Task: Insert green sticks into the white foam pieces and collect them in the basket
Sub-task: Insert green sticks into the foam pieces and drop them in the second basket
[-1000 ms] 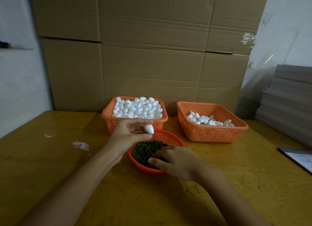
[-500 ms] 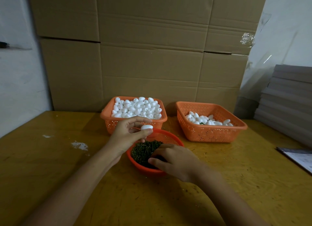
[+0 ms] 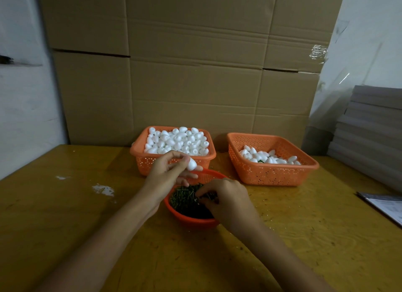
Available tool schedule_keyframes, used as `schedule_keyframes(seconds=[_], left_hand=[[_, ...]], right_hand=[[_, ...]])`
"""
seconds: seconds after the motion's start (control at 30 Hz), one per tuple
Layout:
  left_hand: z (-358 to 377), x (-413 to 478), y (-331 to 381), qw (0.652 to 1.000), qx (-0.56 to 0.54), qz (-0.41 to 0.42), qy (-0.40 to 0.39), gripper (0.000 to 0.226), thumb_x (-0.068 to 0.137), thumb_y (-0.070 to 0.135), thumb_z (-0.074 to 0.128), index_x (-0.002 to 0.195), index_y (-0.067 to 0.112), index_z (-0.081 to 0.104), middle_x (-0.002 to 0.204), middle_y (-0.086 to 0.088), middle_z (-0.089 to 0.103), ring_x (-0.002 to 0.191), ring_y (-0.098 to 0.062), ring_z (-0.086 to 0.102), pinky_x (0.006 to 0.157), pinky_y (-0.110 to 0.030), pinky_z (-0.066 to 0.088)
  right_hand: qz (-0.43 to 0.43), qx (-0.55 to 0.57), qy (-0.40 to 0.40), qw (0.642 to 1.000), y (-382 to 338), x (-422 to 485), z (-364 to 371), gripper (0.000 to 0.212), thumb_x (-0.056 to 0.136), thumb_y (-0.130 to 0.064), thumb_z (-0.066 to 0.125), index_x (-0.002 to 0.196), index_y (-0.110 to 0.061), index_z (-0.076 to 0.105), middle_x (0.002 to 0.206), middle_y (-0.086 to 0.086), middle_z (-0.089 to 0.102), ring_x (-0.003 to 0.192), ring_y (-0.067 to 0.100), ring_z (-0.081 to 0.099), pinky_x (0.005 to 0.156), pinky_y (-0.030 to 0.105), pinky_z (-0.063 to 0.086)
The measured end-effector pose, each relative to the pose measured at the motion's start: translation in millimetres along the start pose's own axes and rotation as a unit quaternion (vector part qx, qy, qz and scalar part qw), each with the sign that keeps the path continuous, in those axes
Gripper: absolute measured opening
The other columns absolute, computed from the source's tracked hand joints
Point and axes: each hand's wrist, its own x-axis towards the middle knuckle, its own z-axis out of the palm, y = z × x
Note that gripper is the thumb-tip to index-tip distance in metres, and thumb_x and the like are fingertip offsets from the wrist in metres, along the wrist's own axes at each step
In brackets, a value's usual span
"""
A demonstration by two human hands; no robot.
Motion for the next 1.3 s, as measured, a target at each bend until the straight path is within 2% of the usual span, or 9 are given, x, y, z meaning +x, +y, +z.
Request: schedule_keyframes(seconds=[0.17, 0.3, 0.37, 0.43, 0.53, 0.67, 0.93, 1.2, 1.3], left_hand=[[-0.3, 0.8, -3.3, 1.0, 0.001, 0.007, 0.023, 0.017, 0.1, 0.023, 0.069, 0.109, 0.009, 0.068, 0.104, -0.008, 0.079, 0.096, -0.02, 0.075, 0.07, -0.028, 0.06], [-3.5, 2.2, -4.7, 0.999, -0.012, 0.007, 0.033, 0.015, 0.096, 0.019, 0.073, 0.108, 0.009, 0.074, 0.099, -0.008, 0.078, 0.089, -0.016, 0.072, 0.07, -0.026, 0.059], [-4.9, 2.6, -5.0, 0.999, -0.014, -0.001, 0.031, 0.015, 0.096, 0.017, 0.073, 0.109, 0.009, 0.075, 0.099, -0.011, 0.078, 0.089, -0.02, 0.074, 0.071, -0.027, 0.06], [-5.1, 2.8, -5.1, 1.0, -0.016, -0.005, 0.027, 0.015, 0.096, 0.014, 0.073, 0.111, 0.01, 0.075, 0.1, -0.013, 0.078, 0.089, -0.022, 0.075, 0.073, -0.027, 0.061], [-5.6, 3.1, -4.3, 0.999, -0.027, -0.011, 0.021, 0.016, 0.096, 0.01, 0.072, 0.112, 0.009, 0.073, 0.102, -0.014, 0.079, 0.092, -0.025, 0.077, 0.075, -0.029, 0.063], [-5.4, 1.7, -3.4, 0.999, -0.039, -0.014, 0.012, 0.019, 0.096, 0.009, 0.072, 0.115, 0.008, 0.07, 0.105, -0.015, 0.079, 0.097, -0.03, 0.078, 0.076, -0.029, 0.063], [-7.4, 1.3, -3.5, 0.998, -0.063, -0.021, -0.004, 0.018, 0.097, 0.006, 0.07, 0.114, 0.005, 0.073, 0.107, -0.019, 0.079, 0.1, -0.036, 0.078, 0.079, -0.031, 0.064], [-6.3, -0.7, -1.0, 0.998, -0.055, -0.023, -0.019, 0.02, 0.097, 0.005, 0.07, 0.116, 0.003, 0.073, 0.108, -0.018, 0.079, 0.1, -0.035, 0.078, 0.077, -0.031, 0.065], [-5.8, -1.9, 0.2, 0.999, -0.033, -0.019, -0.038, 0.018, 0.096, 0.006, 0.072, 0.113, 0.005, 0.075, 0.109, -0.015, 0.079, 0.101, -0.033, 0.078, 0.076, -0.029, 0.064]], right_hand=[[0.037, 0.081, 0.081, 0.993, 5.5, -0.3, -0.2, 0.024, 0.087, -0.01, 0.08, 0.096, -0.032, 0.076, 0.093, -0.016, 0.076, 0.089, 0.003, 0.07, 0.079, 0.025, 0.057], [0.056, 0.141, 0.103, 0.983, 6.7, -0.4, -1.9, 0.033, 0.087, -0.016, 0.084, 0.113, -0.028, 0.069, 0.095, -0.016, 0.076, 0.089, 0.0, 0.072, 0.072, 0.016, 0.057], [0.066, 0.163, 0.102, 0.979, 6.6, 0.4, -3.7, 0.031, 0.087, -0.016, 0.084, 0.115, -0.026, 0.073, 0.092, -0.02, 0.074, 0.088, -0.003, 0.072, 0.076, 0.023, 0.06], [0.069, 0.161, 0.101, 0.979, 6.6, 1.5, -4.8, 0.021, 0.089, -0.017, 0.082, 0.108, -0.024, 0.078, 0.09, -0.019, 0.075, 0.085, -0.003, 0.072, 0.08, 0.028, 0.061], [0.062, 0.141, 0.103, 0.983, 5.9, 1.3, -5.5, 0.013, 0.091, -0.021, 0.079, 0.102, -0.028, 0.079, 0.09, -0.019, 0.075, 0.085, -0.003, 0.069, 0.08, 0.026, 0.058], [0.057, 0.126, 0.124, 0.983, 5.9, 1.6, -6.3, 0.013, 0.094, -0.025, 0.077, 0.104, -0.031, 0.08, 0.097, -0.021, 0.075, 0.088, -0.003, 0.068, 0.08, 0.025, 0.057], [0.038, 0.135, 0.173, 0.975, 6.3, 2.0, -7.1, 0.014, 0.094, -0.028, 0.077, 0.108, -0.03, 0.081, 0.096, -0.021, 0.077, 0.086, -0.004, 0.07, 0.079, 0.025, 0.058], [0.033, 0.152, 0.176, 0.972, 7.4, 1.7, -7.5, 0.012, 0.089, -0.023, 0.083, 0.097, -0.02, 0.075, 0.088, -0.018, 0.075, 0.086, -0.006, 0.071, 0.074, 0.017, 0.057], [0.024, 0.159, 0.17, 0.972, 6.3, 0.8, -6.6, 0.011, 0.09, -0.022, 0.082, 0.097, -0.021, 0.075, 0.088, -0.018, 0.075, 0.086, -0.005, 0.071, 0.073, 0.018, 0.057]])
